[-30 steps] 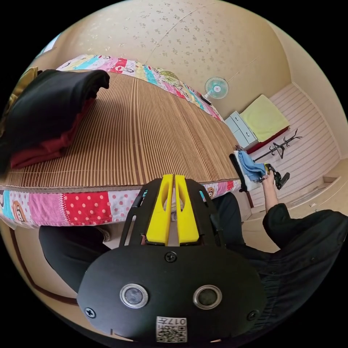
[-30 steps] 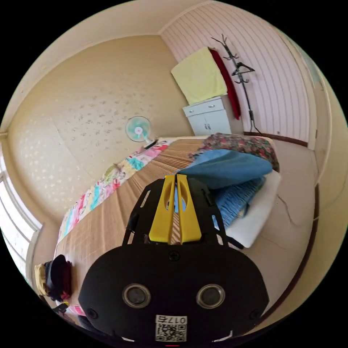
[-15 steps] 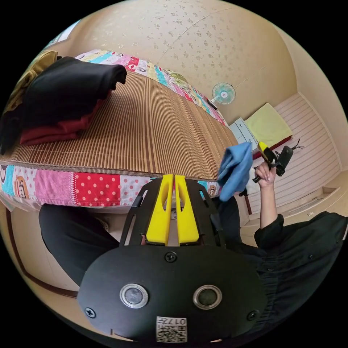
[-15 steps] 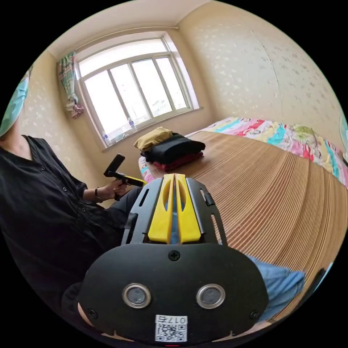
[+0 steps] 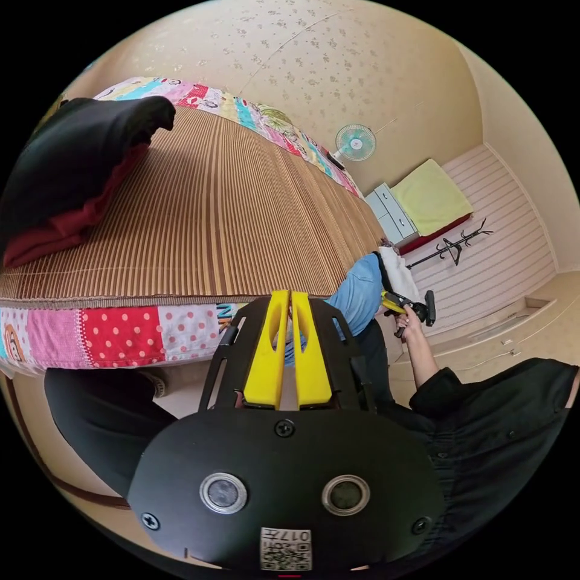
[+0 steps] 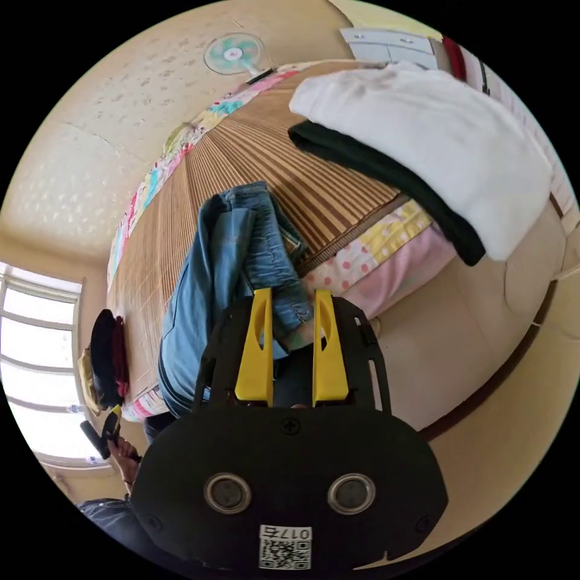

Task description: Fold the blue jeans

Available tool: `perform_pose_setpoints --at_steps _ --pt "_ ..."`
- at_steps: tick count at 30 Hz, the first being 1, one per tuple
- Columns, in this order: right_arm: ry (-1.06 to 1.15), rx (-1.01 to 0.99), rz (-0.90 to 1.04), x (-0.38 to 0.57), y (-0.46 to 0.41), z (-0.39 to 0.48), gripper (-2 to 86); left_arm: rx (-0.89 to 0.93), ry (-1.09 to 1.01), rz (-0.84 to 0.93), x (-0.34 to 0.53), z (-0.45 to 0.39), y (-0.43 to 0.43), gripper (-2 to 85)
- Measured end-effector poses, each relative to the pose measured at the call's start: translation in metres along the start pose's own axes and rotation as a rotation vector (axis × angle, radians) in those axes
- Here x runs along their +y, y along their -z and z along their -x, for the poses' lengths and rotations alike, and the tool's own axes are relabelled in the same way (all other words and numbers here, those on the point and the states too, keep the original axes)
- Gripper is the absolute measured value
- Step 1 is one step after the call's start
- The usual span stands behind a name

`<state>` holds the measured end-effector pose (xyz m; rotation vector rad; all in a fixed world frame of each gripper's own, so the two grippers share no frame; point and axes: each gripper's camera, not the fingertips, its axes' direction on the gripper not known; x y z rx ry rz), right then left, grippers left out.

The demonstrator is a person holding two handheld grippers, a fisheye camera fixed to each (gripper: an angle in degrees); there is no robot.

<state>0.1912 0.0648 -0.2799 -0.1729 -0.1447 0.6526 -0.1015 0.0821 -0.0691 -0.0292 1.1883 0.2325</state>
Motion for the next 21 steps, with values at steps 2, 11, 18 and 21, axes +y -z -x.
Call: perform_pose_setpoints --at_steps 2,11,18,21 --pt "0.048 -0.059 -0.035 0.000 0.016 0.004 6.4 0.009 -0.001 0.004 -0.002 -0.006 -0.007 -1.0" --pt "0.580 -0.592 -0.124 0.009 0.099 0.147 2.3 0.187 -0.133 0.061 -0.027 -0.060 -0.032 2.1" --pt "0.766 -0.800 -0.053 0.029 0.106 0.229 1.8 0.144 -0.388 0.025 -0.082 -0.165 -0.032 10.4" --pt "0.792 -0.856 -0.020 0.035 0.103 0.249 1.5 0.071 -0.441 -0.008 -0.097 -0.187 -0.037 12.2"
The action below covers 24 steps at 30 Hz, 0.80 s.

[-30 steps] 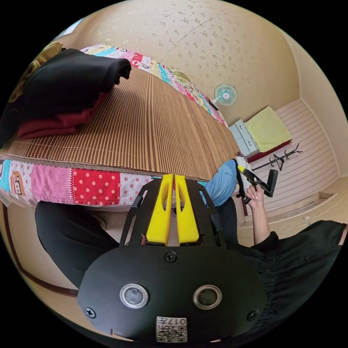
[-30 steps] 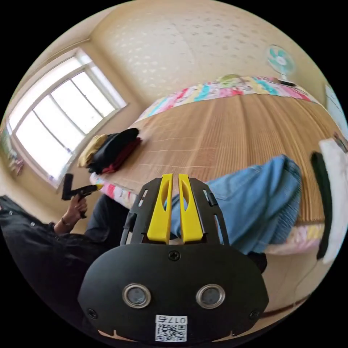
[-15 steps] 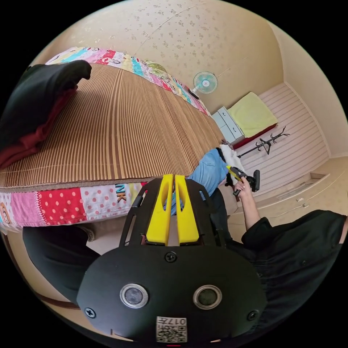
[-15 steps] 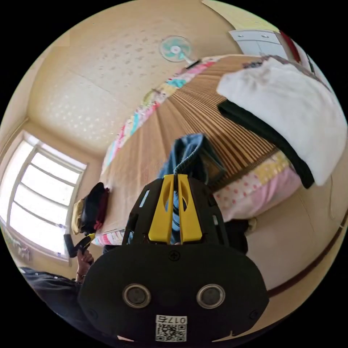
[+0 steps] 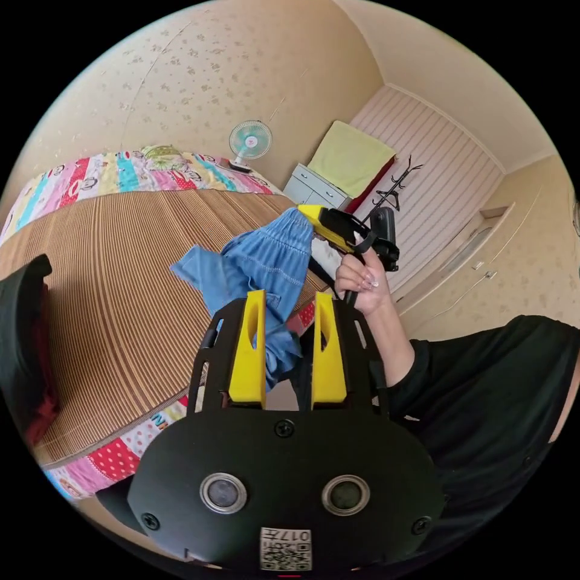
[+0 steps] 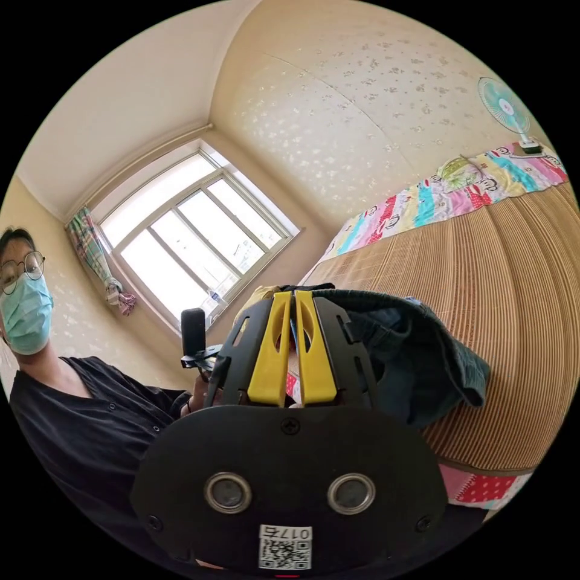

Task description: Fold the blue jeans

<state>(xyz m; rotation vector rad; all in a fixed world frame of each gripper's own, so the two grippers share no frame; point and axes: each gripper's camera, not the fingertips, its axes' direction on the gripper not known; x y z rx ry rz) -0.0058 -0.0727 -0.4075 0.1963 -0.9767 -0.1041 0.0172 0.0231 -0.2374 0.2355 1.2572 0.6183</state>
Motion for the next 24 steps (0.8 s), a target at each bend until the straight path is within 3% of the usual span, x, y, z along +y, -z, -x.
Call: perform_pose_setpoints --at_steps 3,7,10,11,13,18,22,24 --pt "0.021 -0.042 0.047 -0.005 -0.019 0.009 1.3 -0.052 0.050 0.079 -0.015 0.011 -0.028 13.8" --pt "0.052 -0.054 0.153 -0.007 -0.050 0.022 1.0 0.023 0.183 0.022 -0.006 0.043 -0.034 12.6" --pt "0.076 -0.452 0.068 -0.005 -0.049 0.022 0.7 0.040 0.270 -0.008 0.011 0.068 -0.029 6.4" --pt "0.032 -0.485 0.059 -0.008 -0.050 0.017 0.7 0.050 0.266 -0.024 0.014 0.071 -0.026 3.7" --pt "0.058 -0.347 0.084 -0.012 -0.047 0.017 0.8 0.143 0.261 -0.097 0.029 0.092 -0.011 -0.3" --pt "0.082 0.076 0.041 0.003 -0.007 0.002 2.4 0.302 0.297 -0.145 0.056 0.137 0.016 -0.9" --pt "-0.045 0.313 0.140 0.033 0.015 -0.050 6.8 0.567 0.103 -0.221 0.075 0.143 0.052 -1.0" --pt "-0.124 0.346 0.200 0.050 0.016 -0.079 8.4 0.617 0.025 -0.228 0.082 0.140 0.065 -1.0"
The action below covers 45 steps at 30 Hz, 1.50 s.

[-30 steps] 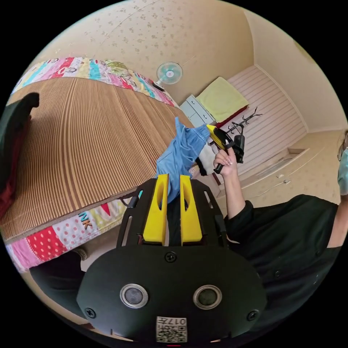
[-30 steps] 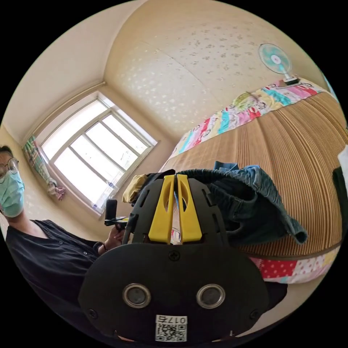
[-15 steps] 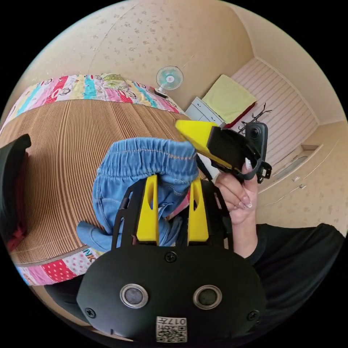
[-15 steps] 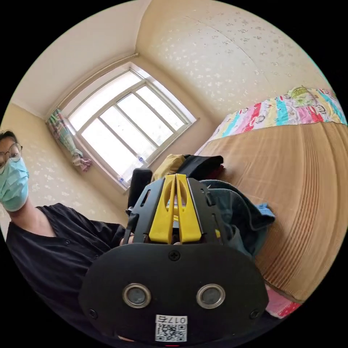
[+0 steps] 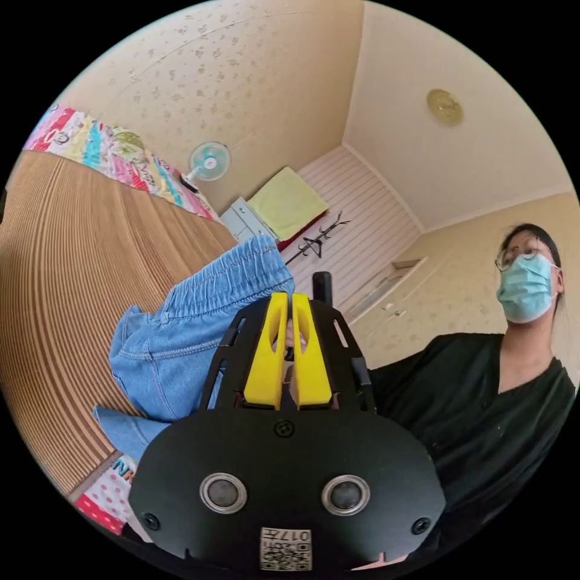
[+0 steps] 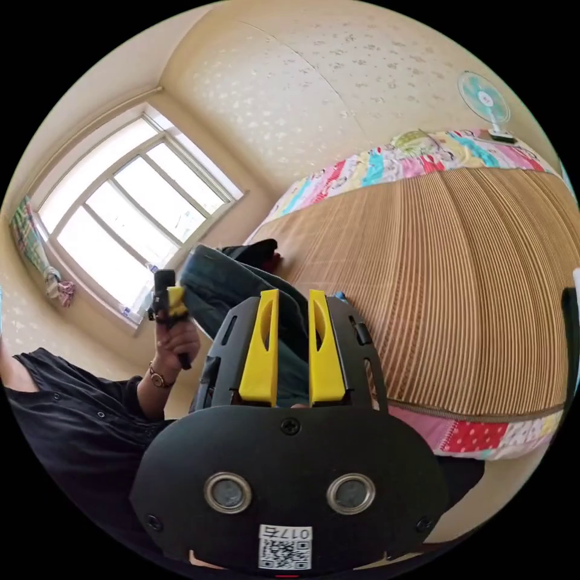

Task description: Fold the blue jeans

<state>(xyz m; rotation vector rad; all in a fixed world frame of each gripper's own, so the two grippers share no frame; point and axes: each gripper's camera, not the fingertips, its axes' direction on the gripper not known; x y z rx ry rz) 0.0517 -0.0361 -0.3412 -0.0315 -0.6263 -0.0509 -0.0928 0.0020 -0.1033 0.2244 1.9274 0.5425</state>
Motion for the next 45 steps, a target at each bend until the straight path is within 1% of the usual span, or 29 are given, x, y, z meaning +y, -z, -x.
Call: perform_pose_setpoints --at_steps 2,4,5,6,9,10,11,12,14,16,19,21,22,24,26,28,29,32,33,34,35,38,41,43,45 --pt "-0.082 -0.047 0.092 0.018 -0.021 -0.037 10.7 0.057 -0.051 0.005 0.004 -0.009 0.008 -1.0" --pt "-0.116 -0.114 0.131 0.033 -0.035 -0.057 11.6 0.185 -0.101 -0.030 0.009 -0.020 0.021 -1.0" --pt "-0.122 -0.140 0.149 0.042 -0.041 -0.063 12.0 0.220 -0.113 -0.046 0.010 -0.023 0.025 -1.0" --pt "-0.122 -0.148 0.154 0.046 -0.043 -0.065 12.1 0.297 -0.139 -0.089 0.011 -0.030 0.036 -1.0" --pt "-0.096 -0.211 0.105 0.063 -0.033 -0.064 12.5 0.497 -0.239 -0.194 0.006 -0.051 0.071 -1.0" --pt "-0.096 -0.258 0.077 0.068 -0.026 -0.063 12.7 0.587 -0.294 -0.221 0.000 -0.061 0.084 -0.9" --pt "-0.085 -0.344 0.058 0.071 -0.021 -0.064 12.9 0.629 -0.318 -0.231 -0.004 -0.067 0.090 -0.9" --pt "-0.083 -0.390 0.054 0.073 -0.019 -0.065 13.2 0.697 -0.359 -0.250 -0.011 -0.078 0.100 -0.9" --pt "-0.025 -0.540 0.022 0.078 -0.009 -0.063 13.8 0.766 -0.407 -0.273 -0.023 -0.095 0.112 -0.9" --pt "0.051 -0.605 -0.010 0.083 0.003 -0.055 13.6 0.844 -0.470 -0.274 -0.041 -0.121 0.123 -0.9" --pt "0.143 -0.585 -0.029 0.091 0.023 -0.039 12.6 0.907 -0.553 -0.273 -0.061 -0.158 0.137 -0.9" --pt "0.158 -0.556 0.009 0.093 0.029 -0.030 12.7 0.959 -0.592 -0.271 -0.071 -0.178 0.143 -0.9" --pt "0.165 -0.521 0.040 0.092 0.032 -0.023 13.1 0.999 -0.606 -0.267 -0.076 -0.191 0.144 -0.9" --pt "0.201 -0.458 0.039 0.092 0.042 -0.006 14.3 1.040 -0.615 -0.265 -0.080 -0.207 0.142 -0.9" --pt "0.264 -0.413 -0.043 0.092 0.066 0.021 16.3 1.061 -0.611 -0.264 -0.080 -0.220 0.139 -0.9" --pt "0.336 -0.434 -0.154 0.093 0.093 0.041 17.1 1.096 -0.609 -0.265 -0.078 -0.231 0.136 -0.9" --pt "0.385 -0.464 -0.221 0.095 0.112 0.052 17.1 1.105 -0.610 -0.267 -0.077 -0.233 0.136 -0.9" --pt "0.504 -0.566 -0.293 0.098 0.150 0.073 14.5 1.112 -0.600 -0.296 -0.074 -0.239 0.140 -0.9" --pt "0.534 -0.590 -0.297 0.099 0.156 0.077 12.5 1.099 -0.592 -0.303 -0.074 -0.240 0.143 -0.9" --pt "0.576 -0.623 -0.320 0.102 0.169 0.083 8.4 1.075 -0.586 -0.305 -0.075 -0.242 0.146 -0.9" --pt "0.596 -0.639 -0.365 0.106 0.182 0.087 6.3 1.058 -0.581 -0.305 -0.075 -0.243 0.148 -0.9" --pt "0.606 -0.699 -0.472 0.111 0.218 0.088 4.2 0.963 -0.567 -0.303 -0.076 -0.247 0.163 -0.9" --pt "0.589 -0.702 -0.594 0.116 0.255 0.087 3.3 0.830 -0.542 -0.299 -0.078 -0.252 0.183 -0.9" --pt "0.589 -0.668 -0.655 0.118 0.278 0.091 3.0 0.691 -0.502 -0.315 -0.077 -0.255 0.200 -0.9" --pt "0.610 -0.697 -0.703 0.119 0.299 0.097 2.7 0.600 -0.470 -0.336 -0.074 -0.258 0.212 -0.9"
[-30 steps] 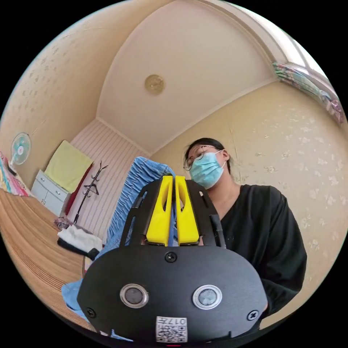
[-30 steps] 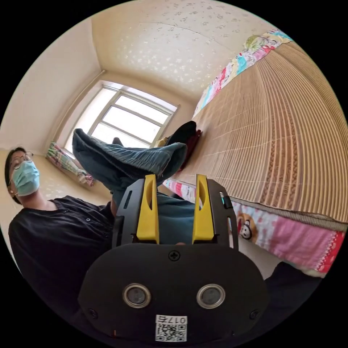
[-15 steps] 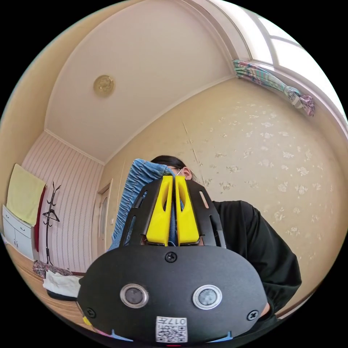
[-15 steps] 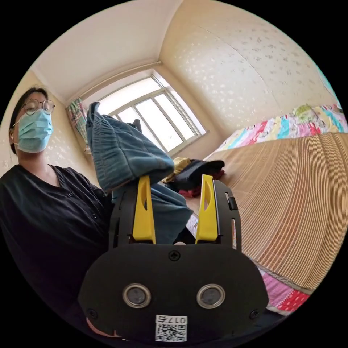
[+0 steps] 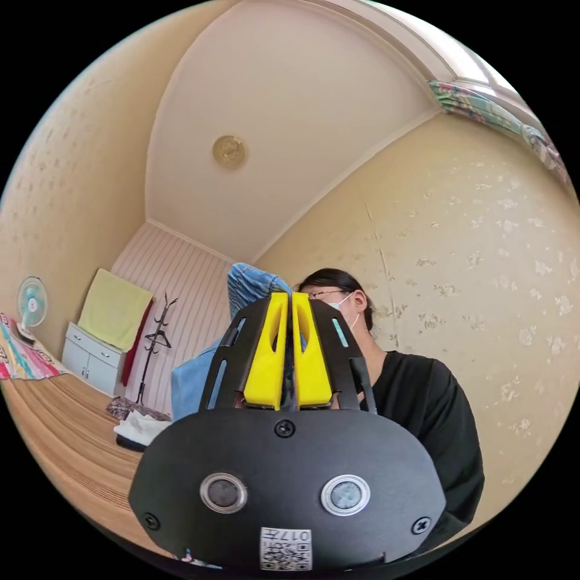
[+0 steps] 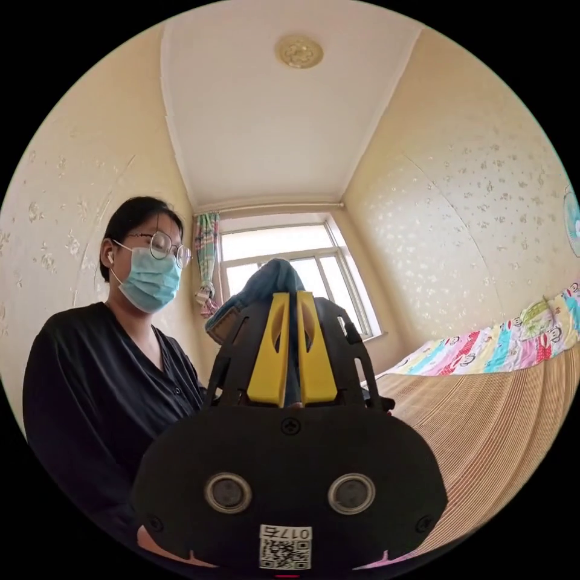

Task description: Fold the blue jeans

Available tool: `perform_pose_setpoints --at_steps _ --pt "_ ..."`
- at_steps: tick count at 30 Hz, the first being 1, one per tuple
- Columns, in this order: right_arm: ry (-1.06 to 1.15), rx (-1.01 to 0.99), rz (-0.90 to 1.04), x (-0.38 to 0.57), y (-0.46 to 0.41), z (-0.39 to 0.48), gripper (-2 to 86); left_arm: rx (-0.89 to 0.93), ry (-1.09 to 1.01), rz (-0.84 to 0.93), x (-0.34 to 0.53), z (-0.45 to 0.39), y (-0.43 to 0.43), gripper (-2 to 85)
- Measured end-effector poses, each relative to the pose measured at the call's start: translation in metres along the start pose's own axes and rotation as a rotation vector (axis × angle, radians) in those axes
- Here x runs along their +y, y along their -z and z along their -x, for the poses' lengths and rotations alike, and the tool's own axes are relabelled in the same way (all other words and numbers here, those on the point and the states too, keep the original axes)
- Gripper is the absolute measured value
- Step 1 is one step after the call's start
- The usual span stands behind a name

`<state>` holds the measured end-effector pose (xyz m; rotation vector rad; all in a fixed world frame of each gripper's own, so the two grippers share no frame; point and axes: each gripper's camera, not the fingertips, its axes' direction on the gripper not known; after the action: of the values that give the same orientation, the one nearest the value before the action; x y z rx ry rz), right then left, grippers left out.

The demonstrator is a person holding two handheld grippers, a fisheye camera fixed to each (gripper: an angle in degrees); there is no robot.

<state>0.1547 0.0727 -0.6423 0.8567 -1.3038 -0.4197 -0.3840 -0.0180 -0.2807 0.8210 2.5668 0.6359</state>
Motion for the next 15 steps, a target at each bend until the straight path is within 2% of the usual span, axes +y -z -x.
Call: perform_pose_setpoints --at_steps 3,5,7,12,15 --pt "0.089 -0.081 -0.024 -0.030 -0.001 0.028 2.5 -0.099 -0.019 0.015 -0.008 -0.017 -0.001 -0.9" --pt "0.203 0.045 0.091 -0.055 -0.030 0.061 2.4 -0.119 -0.067 0.025 -0.019 -0.027 -0.011 -0.9" --pt "0.248 0.064 0.115 -0.074 -0.048 0.077 2.4 -0.162 -0.101 0.032 -0.041 -0.033 -0.029 -0.9" --pt "0.286 0.011 0.097 -0.128 -0.066 0.091 2.2 -0.137 -0.196 0.027 -0.098 -0.045 -0.068 -0.9" --pt "0.270 -0.258 0.043 -0.149 -0.062 0.077 1.9 -0.092 -0.245 0.058 -0.127 -0.047 -0.099 -0.9"
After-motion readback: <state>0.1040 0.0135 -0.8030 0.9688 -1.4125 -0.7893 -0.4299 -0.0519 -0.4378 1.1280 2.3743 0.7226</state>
